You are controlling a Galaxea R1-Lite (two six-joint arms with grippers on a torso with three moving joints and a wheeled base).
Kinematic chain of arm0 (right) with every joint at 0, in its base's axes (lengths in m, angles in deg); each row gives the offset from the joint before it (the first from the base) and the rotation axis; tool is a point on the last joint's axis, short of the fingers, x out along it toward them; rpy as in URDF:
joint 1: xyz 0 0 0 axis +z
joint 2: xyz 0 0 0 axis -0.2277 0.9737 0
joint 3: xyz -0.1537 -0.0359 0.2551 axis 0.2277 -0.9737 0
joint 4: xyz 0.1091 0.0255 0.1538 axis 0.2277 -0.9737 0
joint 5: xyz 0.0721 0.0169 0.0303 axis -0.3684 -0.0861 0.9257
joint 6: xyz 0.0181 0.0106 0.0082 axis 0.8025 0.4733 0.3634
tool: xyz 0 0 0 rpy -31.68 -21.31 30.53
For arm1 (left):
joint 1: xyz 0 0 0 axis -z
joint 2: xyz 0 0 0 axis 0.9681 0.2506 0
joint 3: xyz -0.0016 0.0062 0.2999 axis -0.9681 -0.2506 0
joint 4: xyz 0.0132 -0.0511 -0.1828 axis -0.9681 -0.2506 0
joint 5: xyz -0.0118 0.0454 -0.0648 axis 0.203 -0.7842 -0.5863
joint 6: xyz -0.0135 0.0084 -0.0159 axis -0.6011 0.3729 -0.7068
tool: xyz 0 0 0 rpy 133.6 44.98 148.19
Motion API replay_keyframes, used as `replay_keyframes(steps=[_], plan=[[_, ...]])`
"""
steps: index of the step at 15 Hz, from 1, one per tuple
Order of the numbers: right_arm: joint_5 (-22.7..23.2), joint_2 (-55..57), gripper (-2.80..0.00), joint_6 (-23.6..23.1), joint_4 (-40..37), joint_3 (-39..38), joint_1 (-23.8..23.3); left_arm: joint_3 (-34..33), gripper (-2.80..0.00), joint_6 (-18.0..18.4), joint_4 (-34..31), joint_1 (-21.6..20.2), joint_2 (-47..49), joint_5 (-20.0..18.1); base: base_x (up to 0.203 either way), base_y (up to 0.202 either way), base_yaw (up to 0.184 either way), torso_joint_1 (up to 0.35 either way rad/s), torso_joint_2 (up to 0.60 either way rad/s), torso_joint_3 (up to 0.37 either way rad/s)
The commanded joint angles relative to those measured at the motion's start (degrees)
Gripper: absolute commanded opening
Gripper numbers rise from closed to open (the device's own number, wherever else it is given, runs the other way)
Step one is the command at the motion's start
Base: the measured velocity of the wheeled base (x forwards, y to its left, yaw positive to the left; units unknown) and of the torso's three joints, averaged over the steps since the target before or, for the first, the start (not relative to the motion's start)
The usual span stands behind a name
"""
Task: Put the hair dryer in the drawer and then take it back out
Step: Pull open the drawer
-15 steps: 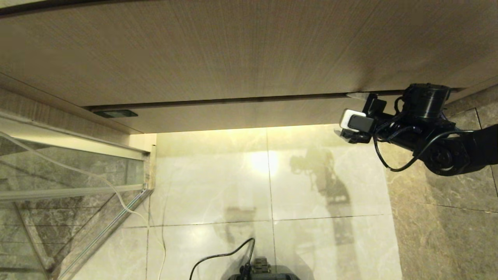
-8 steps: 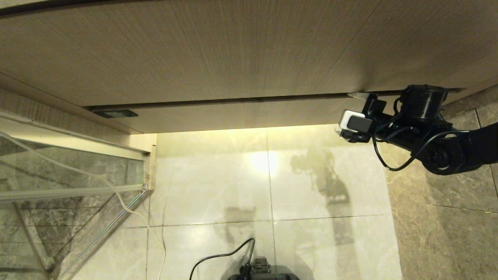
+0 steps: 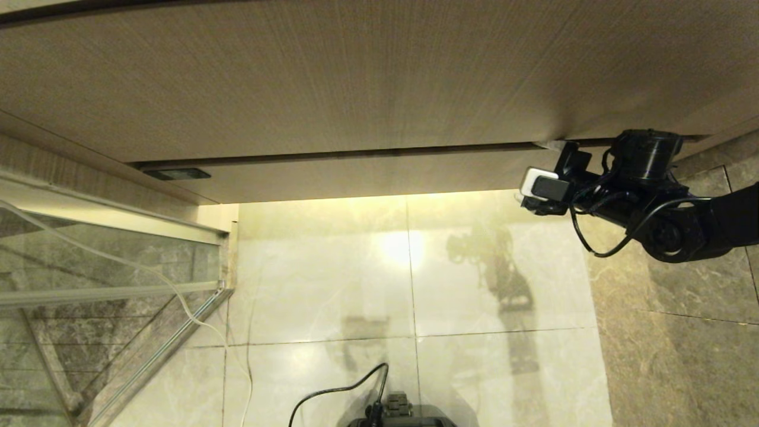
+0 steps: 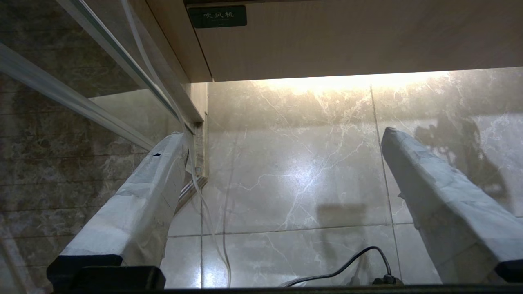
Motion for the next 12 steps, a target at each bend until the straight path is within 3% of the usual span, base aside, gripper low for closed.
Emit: replay_keyframes(steps=[1, 6, 12], plan=[[-0.1, 0.7, 0.0, -0.4, -0.9, 0.0, -0.2, -2.3, 0.0, 0.0, 0.1, 0.0, 0.0, 0.0, 0.0, 0.0, 0.0, 0.0, 0.0, 0.0], [-0.1, 0.7, 0.0, -3.2, -8.1, -0.6, -1.6, -2.3, 0.0, 0.0, 0.1, 0.0, 0.0, 0.0, 0.0, 0.0, 0.0, 0.0, 0.0, 0.0], [-0.2, 0.6, 0.0, -3.3, -8.3, -0.8, -1.6, -2.3, 0.0, -0.1, 0.1, 0.0, 0.0, 0.0, 0.0, 0.0, 0.0, 0.0, 0.0, 0.0]])
